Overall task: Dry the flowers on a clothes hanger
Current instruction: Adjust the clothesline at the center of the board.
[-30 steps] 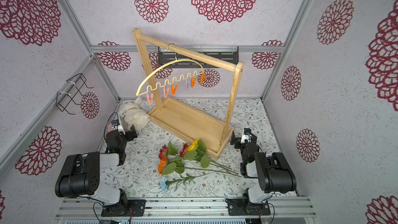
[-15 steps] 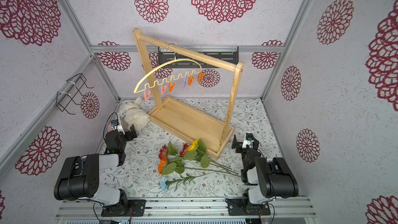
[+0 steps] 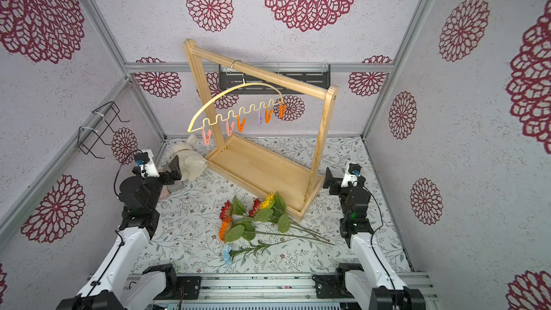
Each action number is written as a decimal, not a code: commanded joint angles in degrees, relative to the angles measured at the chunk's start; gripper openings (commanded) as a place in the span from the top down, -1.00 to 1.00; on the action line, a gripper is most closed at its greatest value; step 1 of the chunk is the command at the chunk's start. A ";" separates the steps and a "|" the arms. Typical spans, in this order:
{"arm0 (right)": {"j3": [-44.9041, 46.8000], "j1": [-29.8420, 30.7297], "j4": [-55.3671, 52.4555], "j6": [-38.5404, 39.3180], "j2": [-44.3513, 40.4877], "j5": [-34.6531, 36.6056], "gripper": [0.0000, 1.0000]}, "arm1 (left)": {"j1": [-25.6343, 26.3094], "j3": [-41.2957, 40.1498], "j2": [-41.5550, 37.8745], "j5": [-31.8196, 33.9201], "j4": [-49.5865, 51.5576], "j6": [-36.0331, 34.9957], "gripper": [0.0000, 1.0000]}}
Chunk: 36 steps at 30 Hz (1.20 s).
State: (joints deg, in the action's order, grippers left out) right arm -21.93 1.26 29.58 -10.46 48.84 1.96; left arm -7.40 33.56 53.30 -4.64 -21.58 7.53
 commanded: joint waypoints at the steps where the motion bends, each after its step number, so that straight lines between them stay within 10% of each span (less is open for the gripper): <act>1: -1.55 -0.20 -8.54 -11.58 -5.91 -0.05 -0.99 | 0.47 4.17 -1.38 -1.67 9.62 7.30 -0.95; 7: -2.76 0.85 -15.78 -15.89 -4.47 -9.59 -0.99 | 0.06 11.84 6.58 10.02 19.51 21.91 -0.95; 17: -1.70 14.09 -22.91 -10.63 -7.12 -4.77 -0.74 | -1.00 17.60 17.74 0.42 22.12 22.18 -0.95; 36: 3.13 25.29 15.44 -2.23 7.72 19.49 -0.41 | -0.89 15.07 16.03 -0.45 22.40 16.47 -0.95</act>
State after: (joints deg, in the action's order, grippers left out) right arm -16.95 25.52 35.31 -16.05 54.81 17.45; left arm -8.16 49.36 70.89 -5.52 0.54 25.80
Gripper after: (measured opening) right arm 0.708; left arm 0.975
